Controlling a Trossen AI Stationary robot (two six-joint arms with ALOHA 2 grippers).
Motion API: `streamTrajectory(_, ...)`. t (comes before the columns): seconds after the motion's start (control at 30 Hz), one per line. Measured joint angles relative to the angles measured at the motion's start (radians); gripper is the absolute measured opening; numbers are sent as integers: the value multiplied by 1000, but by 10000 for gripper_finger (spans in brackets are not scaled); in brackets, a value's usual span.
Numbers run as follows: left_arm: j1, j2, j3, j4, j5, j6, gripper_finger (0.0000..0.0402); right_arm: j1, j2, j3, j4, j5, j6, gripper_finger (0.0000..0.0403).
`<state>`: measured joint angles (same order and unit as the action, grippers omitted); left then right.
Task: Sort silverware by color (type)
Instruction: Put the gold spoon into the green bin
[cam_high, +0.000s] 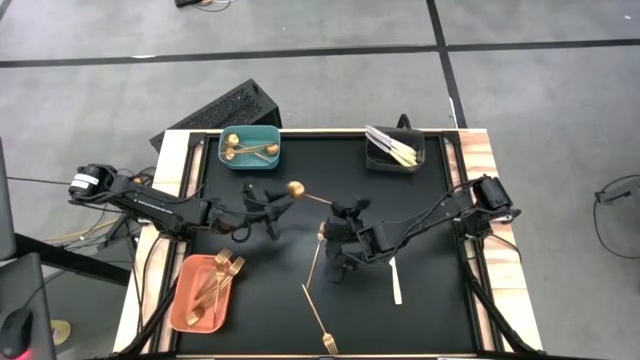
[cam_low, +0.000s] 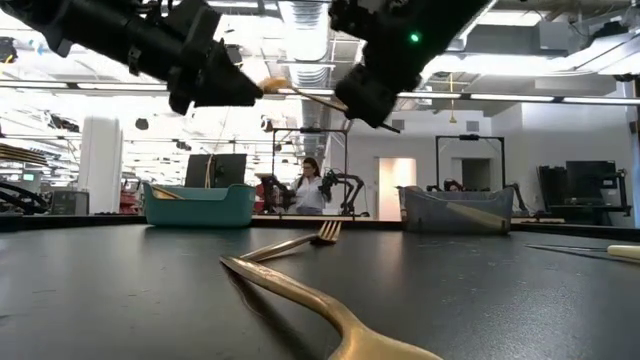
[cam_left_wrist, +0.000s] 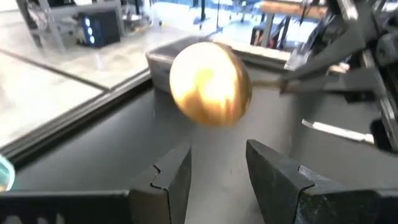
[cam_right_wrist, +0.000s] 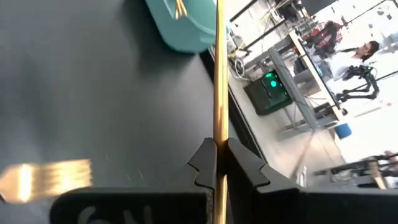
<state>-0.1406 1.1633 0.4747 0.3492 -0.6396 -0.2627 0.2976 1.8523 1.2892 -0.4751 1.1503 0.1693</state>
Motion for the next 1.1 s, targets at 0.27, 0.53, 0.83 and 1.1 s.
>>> streamTrajectory(0.27, 0, 0, 0, 156, -44, 83, 141, -7, 0, 0, 206, 12, -148, 39)
streamTrajectory(0.53, 0, 0, 0, 166, -53, 100, 141, -6, 0, 0, 237, 61, -249, 39)
streamTrajectory(0.83, 0, 0, 0, 152, -38, 161, 141, -3, 0, 0, 167, 94, -330, 39)
streamTrajectory(1.1, 0, 0, -2, 108, -8, 192, 141, 3, 1, -2, 109, 142, -520, 39)
